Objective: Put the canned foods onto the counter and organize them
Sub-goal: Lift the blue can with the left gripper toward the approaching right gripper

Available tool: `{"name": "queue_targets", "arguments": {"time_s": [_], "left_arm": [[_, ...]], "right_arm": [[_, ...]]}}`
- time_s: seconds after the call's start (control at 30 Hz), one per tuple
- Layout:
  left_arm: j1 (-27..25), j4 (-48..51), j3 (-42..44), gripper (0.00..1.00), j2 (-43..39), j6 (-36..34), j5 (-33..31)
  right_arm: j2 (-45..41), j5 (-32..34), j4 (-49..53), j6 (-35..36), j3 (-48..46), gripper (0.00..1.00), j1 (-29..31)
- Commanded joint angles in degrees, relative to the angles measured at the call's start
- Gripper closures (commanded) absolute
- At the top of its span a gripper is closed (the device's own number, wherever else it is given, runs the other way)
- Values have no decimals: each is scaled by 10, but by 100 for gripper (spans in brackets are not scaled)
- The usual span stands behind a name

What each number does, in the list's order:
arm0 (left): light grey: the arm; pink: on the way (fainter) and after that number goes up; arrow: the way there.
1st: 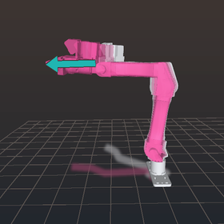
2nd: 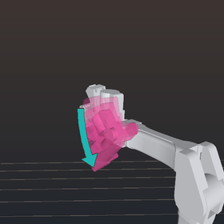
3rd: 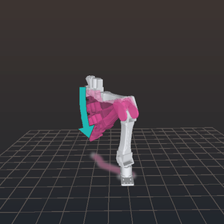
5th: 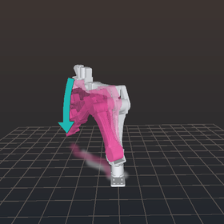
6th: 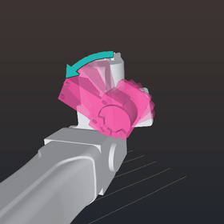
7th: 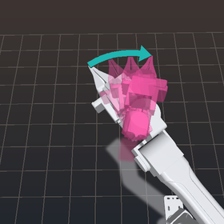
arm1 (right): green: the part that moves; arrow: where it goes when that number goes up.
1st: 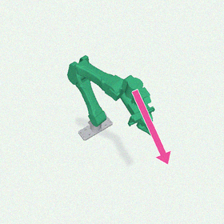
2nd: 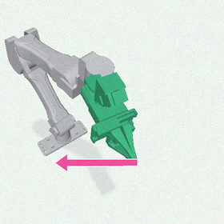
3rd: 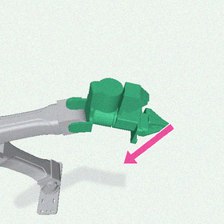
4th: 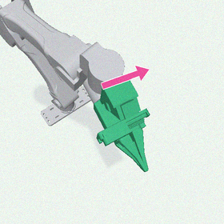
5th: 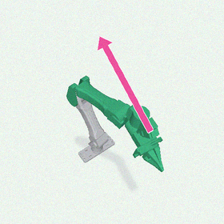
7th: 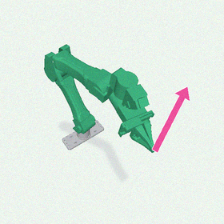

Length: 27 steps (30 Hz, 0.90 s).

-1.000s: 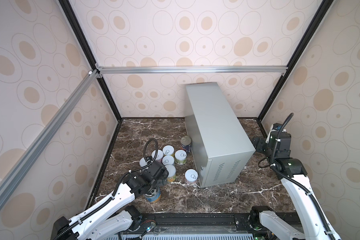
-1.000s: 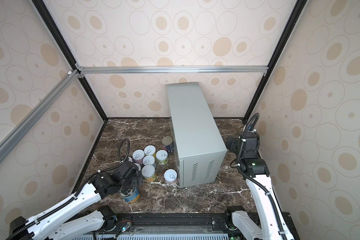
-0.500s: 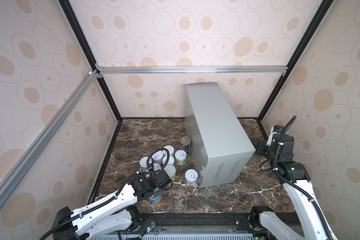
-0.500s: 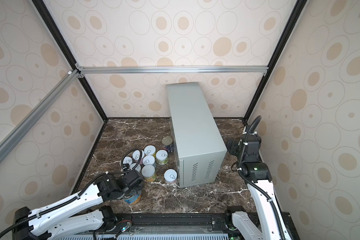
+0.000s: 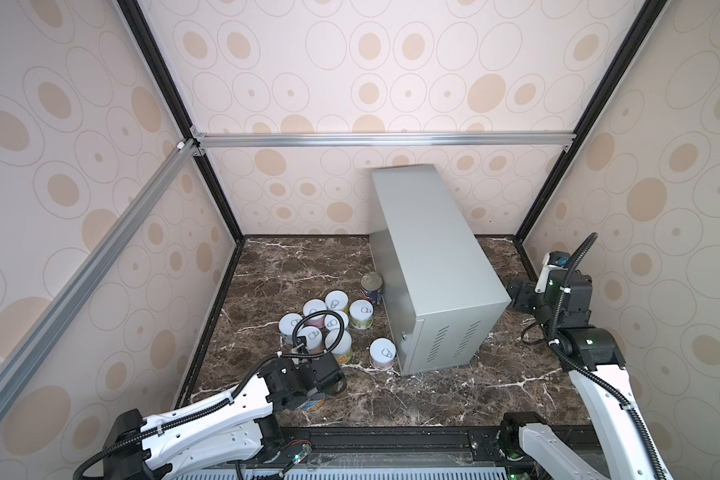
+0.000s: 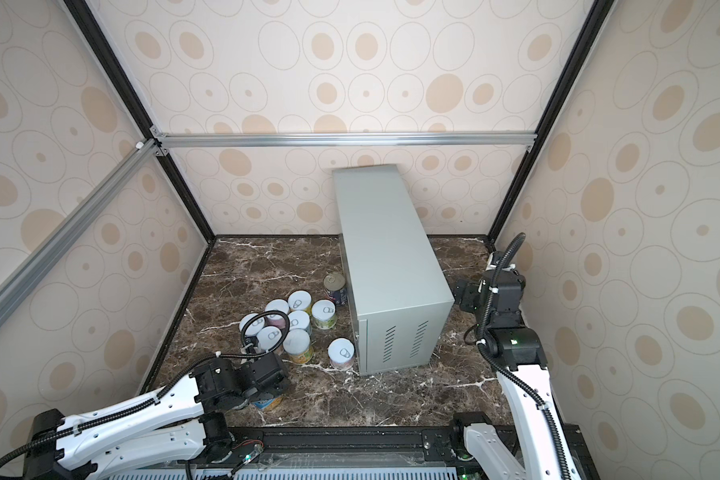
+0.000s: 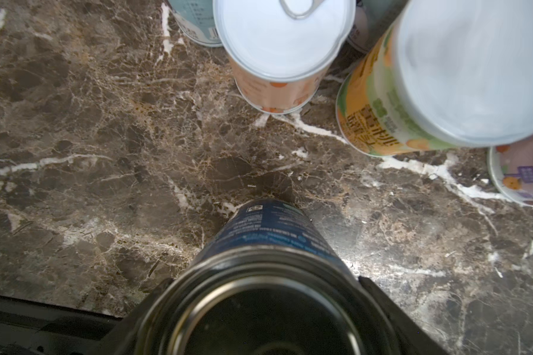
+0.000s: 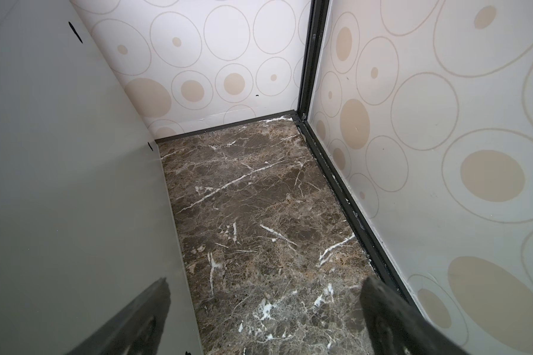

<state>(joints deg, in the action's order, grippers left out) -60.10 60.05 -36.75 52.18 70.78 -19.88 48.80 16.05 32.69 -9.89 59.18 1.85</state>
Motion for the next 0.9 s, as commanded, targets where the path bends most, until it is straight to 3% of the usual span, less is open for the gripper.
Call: {"name": "queue_targets", "arguments": {"time_s": [0.0,0.13,0.33,0.57,0.73,0.87], "left_arm": [[-24,-10,2,35,16,14,-6],[-36,-24,-45,45,45,-29,-42],[-37,-41,-153,75,131,-153,-98],[-37,-115,-240,84,128,-320,-78],[-36,-75,-350,88,154,-474,-88],[-17,-53,-442,100,164,-564,-94]], "right_arm": [[-9,-7,17,7,19,0,-3],[-9,-13,26,14,35,0,-3],[-5,-2,59,35,83,0,-3],[0,-29,69,64,148,0,-3],[-3,-148,26,83,161,0,-3],[7,-308,-8,91,168,3,-2]]}}
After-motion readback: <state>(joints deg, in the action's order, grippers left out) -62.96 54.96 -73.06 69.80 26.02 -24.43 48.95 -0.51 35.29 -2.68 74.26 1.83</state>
